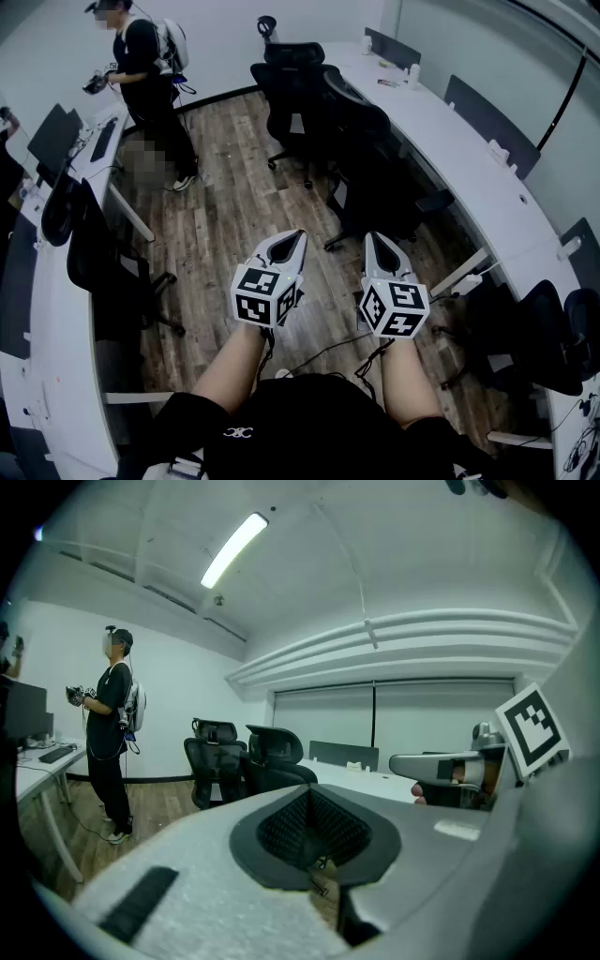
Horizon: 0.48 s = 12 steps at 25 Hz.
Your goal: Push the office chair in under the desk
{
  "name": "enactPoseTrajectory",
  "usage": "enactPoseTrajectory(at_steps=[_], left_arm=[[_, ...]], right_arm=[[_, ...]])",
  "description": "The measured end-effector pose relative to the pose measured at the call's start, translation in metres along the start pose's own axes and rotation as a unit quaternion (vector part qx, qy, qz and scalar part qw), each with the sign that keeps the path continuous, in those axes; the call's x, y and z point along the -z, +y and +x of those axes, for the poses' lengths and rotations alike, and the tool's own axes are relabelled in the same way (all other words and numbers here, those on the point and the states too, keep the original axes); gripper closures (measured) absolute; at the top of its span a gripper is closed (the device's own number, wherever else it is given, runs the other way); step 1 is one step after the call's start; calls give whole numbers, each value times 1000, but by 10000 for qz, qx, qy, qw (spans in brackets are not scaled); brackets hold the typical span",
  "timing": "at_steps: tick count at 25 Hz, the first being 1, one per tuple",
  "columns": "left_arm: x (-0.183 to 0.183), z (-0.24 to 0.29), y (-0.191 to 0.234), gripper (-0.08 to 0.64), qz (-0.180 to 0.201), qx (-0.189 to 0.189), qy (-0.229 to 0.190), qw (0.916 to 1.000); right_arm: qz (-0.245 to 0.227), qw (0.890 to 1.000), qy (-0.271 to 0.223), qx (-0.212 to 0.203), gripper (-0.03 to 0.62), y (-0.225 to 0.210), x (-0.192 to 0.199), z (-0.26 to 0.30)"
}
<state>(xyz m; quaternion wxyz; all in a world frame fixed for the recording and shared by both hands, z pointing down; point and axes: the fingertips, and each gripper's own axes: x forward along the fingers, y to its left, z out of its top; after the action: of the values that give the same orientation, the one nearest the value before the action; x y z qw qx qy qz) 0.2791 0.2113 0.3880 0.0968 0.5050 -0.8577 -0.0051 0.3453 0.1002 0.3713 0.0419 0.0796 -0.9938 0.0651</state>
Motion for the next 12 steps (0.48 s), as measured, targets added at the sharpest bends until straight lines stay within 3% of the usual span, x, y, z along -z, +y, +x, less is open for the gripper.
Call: enactPoseTrajectory(at_steps=[12], left_arm=[[11, -22, 59, 549, -82, 151, 36, 9998]], right_arm=[[-88, 9995, -66, 303, 584, 47, 11, 24]])
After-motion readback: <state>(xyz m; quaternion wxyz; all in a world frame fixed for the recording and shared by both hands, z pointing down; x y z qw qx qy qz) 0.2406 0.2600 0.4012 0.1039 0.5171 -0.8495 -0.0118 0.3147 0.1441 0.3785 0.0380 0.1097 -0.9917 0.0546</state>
